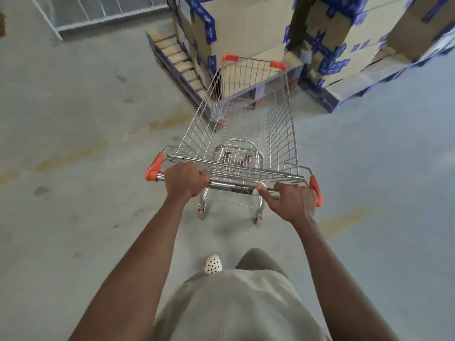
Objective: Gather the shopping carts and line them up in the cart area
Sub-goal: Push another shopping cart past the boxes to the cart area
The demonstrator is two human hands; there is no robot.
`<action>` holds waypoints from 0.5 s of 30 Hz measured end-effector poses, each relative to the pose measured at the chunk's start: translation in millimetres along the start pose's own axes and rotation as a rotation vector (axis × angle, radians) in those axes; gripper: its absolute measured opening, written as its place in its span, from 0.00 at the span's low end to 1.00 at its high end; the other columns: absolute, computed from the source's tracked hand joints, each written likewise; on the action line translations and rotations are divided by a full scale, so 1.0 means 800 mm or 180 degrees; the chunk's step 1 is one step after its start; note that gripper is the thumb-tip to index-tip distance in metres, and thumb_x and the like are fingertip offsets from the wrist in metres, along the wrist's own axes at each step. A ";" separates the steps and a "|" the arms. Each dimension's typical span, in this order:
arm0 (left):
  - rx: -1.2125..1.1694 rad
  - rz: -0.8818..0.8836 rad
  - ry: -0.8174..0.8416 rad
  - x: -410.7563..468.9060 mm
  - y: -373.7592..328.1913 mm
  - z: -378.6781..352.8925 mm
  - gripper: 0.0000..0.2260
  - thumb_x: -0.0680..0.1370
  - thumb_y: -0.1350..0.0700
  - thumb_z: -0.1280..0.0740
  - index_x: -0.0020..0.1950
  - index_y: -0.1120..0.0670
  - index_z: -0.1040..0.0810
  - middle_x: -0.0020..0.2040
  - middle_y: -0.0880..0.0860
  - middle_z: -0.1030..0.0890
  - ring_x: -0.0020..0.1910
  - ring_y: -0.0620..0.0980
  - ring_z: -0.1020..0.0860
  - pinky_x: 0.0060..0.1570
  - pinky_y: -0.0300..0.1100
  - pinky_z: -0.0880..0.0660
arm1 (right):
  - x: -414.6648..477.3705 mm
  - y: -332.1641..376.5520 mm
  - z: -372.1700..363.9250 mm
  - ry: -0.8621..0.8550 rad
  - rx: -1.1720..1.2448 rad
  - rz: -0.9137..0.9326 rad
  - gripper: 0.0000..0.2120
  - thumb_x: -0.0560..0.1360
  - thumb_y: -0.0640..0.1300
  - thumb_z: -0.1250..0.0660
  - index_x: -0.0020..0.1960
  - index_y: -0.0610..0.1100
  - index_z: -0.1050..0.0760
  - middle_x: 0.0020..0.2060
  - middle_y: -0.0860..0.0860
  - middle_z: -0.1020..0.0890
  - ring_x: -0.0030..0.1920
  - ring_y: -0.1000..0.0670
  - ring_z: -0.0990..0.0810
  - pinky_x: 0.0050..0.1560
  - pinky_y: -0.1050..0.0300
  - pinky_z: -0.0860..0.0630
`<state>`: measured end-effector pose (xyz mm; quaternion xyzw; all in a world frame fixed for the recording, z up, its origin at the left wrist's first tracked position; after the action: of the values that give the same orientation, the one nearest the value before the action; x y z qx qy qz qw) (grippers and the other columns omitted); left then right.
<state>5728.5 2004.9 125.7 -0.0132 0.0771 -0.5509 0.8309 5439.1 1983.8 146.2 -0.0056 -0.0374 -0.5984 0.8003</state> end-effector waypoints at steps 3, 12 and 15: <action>-0.0002 -0.0184 0.0097 0.054 -0.012 0.004 0.17 0.76 0.45 0.42 0.33 0.55 0.29 0.35 0.53 0.24 0.35 0.57 0.26 0.37 0.45 0.33 | 0.032 -0.001 -0.002 -0.0056 -0.0090 -0.0192 0.40 0.74 0.79 0.57 0.50 0.54 0.15 0.35 0.47 0.14 0.43 0.42 0.13 0.44 0.55 0.27; 0.0200 -0.0704 0.0125 0.221 -0.078 0.020 0.18 0.74 0.44 0.46 0.34 0.54 0.26 0.31 0.51 0.31 0.36 0.56 0.28 0.37 0.45 0.36 | 0.155 -0.026 -0.026 -0.0125 -0.0128 -0.0639 0.39 0.74 0.80 0.56 0.52 0.55 0.16 0.35 0.48 0.14 0.42 0.41 0.13 0.42 0.54 0.26; 0.0240 -0.0840 0.0147 0.274 -0.107 0.027 0.19 0.73 0.43 0.47 0.33 0.54 0.27 0.31 0.51 0.30 0.36 0.56 0.28 0.37 0.45 0.35 | 0.197 -0.040 -0.031 -0.0100 -0.0125 -0.0745 0.40 0.74 0.80 0.56 0.51 0.54 0.16 0.34 0.48 0.14 0.41 0.41 0.13 0.41 0.54 0.26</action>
<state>5737.1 1768.8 131.4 0.0207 0.0731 -0.6580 0.7492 5454.5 1822.2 131.1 -0.0263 -0.0387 -0.6882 0.7240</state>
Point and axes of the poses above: each hand's wrist, its own x-axis towards the middle knuckle, its own z-axis out of the back of the hand, y = z × x, the point moved 6 cm from there along x, towards the middle knuckle
